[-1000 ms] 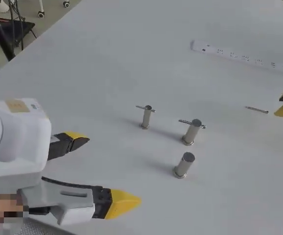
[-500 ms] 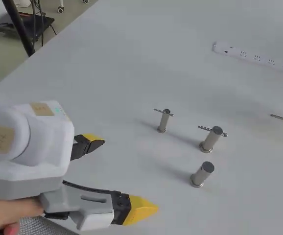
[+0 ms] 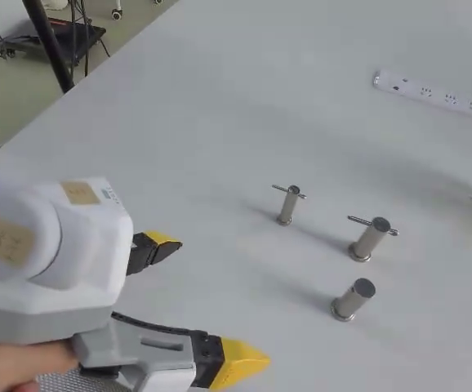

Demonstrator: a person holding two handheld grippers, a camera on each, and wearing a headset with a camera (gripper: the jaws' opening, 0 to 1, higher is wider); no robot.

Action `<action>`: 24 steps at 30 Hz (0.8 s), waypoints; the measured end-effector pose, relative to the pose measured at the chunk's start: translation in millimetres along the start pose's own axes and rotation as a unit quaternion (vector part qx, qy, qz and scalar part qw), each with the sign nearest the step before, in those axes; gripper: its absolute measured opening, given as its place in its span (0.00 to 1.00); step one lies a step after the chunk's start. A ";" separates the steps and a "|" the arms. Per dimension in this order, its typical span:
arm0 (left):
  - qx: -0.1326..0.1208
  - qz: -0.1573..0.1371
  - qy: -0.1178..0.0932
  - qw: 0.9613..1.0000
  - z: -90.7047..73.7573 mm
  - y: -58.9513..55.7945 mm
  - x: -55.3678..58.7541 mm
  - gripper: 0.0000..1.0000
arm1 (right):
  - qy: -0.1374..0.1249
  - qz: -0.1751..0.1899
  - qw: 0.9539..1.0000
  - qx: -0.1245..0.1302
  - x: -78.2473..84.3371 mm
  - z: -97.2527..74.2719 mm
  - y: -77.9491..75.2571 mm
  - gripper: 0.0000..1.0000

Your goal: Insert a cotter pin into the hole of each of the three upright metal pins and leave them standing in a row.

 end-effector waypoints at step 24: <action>-0.004 0.006 0.003 1.000 -2.7 0.6 3.3 0.82 | 0.001 0.029 1.000 -0.005 -7.2 2.4 11.5 0.00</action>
Point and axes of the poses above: the centre of the closed fingertips' face, and the gripper's own axes: z roughly forward along the fingers, y roughly to its left, x roughly out of its underside, the point moved 6 cm from there along -z, roughly backward along the fingers, and after that the axes turned 14 degrees about -x, right-handed, at the moved point
